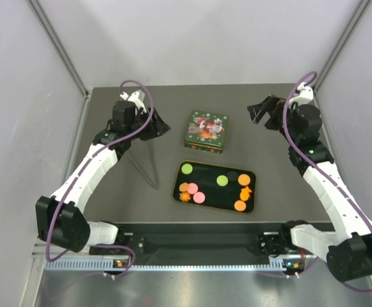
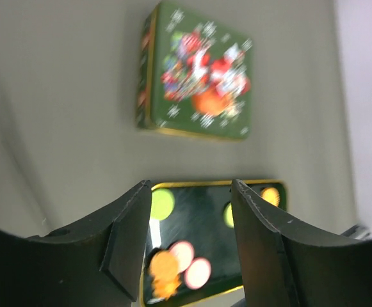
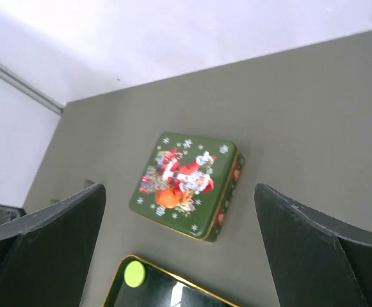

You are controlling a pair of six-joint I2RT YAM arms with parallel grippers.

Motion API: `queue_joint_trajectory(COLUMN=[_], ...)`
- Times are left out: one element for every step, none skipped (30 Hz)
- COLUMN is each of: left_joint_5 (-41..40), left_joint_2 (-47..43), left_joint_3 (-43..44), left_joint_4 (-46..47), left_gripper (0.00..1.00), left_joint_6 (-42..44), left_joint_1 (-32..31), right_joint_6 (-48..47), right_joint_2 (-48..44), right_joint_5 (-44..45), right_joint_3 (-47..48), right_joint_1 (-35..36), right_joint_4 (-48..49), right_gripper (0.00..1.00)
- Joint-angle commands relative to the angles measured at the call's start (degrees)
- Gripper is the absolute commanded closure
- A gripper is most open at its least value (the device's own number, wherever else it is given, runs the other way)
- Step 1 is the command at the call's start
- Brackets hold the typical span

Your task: Pack the cookies

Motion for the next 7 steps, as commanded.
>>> queue_joint_trajectory(left_joint_5=[-2.7, -2.5, -1.9, -1.8, -1.7, -1.4, -1.1], left_joint_2=[-3.1, -3.3, -3.4, -3.6, -3.6, -3.6, -3.6], left_joint_3=[-2.0, -2.0, -2.0, -2.1, -2.1, -2.1, -2.1], left_joint_4=[-2.4, -2.7, -2.7, -2.7, -2.7, -2.7, -2.7], left_gripper=[0.42, 0.42, 0.42, 0.42, 0.42, 0.42, 0.43], left_joint_6=[4.0, 4.2, 4.6, 4.6, 4.7, 5.0, 5.1], left_joint_1=[0.1, 0.1, 0.1, 0.1, 0.1, 0.1, 0.1], right_joint_6=[-1.8, -2.3, -2.3, -2.6, -2.7, -2.8, -2.8], right_joint_2=[-0.6, -0.6, -0.5, -0.4, -0.3, -0.1, 0.3], right_joint_5=[3.4, 3.5, 3.8, 3.9, 4.0, 4.3, 4.5], right_joint_3=[-1.6, -2.0, -2.2, -2.3, -2.3, -2.3, -2.1], right_joint_1=[-0.4, -0.4, -0.4, -0.4, -0.4, -0.3, -0.4], right_joint_4=[-0.7, -0.8, -0.7, -0.7, -0.5, -0.2, -0.2], right_gripper=[0.0, 0.0, 0.0, 0.0, 0.0, 0.0, 0.0])
